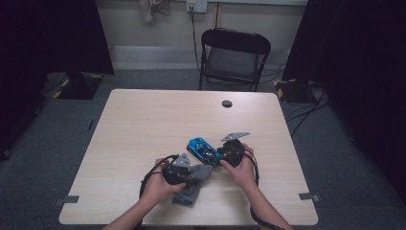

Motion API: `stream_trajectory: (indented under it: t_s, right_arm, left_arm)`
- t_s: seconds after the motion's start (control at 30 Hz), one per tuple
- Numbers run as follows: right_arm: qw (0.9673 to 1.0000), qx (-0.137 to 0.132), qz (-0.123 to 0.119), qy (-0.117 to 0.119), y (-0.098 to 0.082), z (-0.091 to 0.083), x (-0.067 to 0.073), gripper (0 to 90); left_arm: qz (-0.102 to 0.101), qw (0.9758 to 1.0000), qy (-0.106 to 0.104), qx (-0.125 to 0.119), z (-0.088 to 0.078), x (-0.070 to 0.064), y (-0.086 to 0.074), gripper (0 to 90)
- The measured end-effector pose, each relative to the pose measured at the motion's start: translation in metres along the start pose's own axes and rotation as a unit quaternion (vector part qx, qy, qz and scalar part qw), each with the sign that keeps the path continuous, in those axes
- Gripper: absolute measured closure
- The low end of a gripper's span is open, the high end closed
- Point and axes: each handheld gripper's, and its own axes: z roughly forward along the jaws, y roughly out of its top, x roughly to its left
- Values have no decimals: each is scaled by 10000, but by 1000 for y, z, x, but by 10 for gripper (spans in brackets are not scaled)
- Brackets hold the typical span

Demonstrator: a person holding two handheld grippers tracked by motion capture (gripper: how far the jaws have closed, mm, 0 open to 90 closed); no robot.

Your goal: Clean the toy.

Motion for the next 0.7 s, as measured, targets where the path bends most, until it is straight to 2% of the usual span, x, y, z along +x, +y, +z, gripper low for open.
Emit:
stream_trajectory:
  t_s: [0.03, 0.1, 0.17, 0.23, 0.3, 0.4, 0.53, 0.63, 0.7]
  right_arm:
    - [10000, -2, -7, 2, 0, 0, 0, 408]
    - [10000, 16, -7, 3, -1, -1, 0, 409]
    - [10000, 23, -18, 10, -1, -1, 0, 411]
    - [10000, 20, -35, 23, -1, -1, -1, 413]
    - [10000, 8, -27, 57, -1, -2, -2, 415]
    - [9999, 1, -11, 100, -3, -2, -3, 419]
    - [9999, 19, -2, 119, -3, -3, -4, 421]
    - [9999, 58, -4, 122, -2, -3, -4, 424]
    - [9999, 101, -2, 117, -2, -4, -4, 437]
  left_arm:
    - [191, 9997, 103, 94, 3, 1, 2, 571]
    - [117, 9999, 113, 54, 11, 0, 4, 554]
    - [230, 9994, 221, 140, 15, 0, 8, 525]
    - [260, 9991, 293, 174, 19, 0, 12, 564]
    - [44, 9995, 296, 133, 21, 4, 13, 620]
    - [-196, 9995, 221, 78, 20, 10, 13, 654]
    - [-269, 9993, 247, 105, 20, 14, 15, 679]
    - [-410, 9988, 246, 139, 19, 20, 16, 687]
    - [-443, 9984, 322, 131, 18, 23, 16, 690]
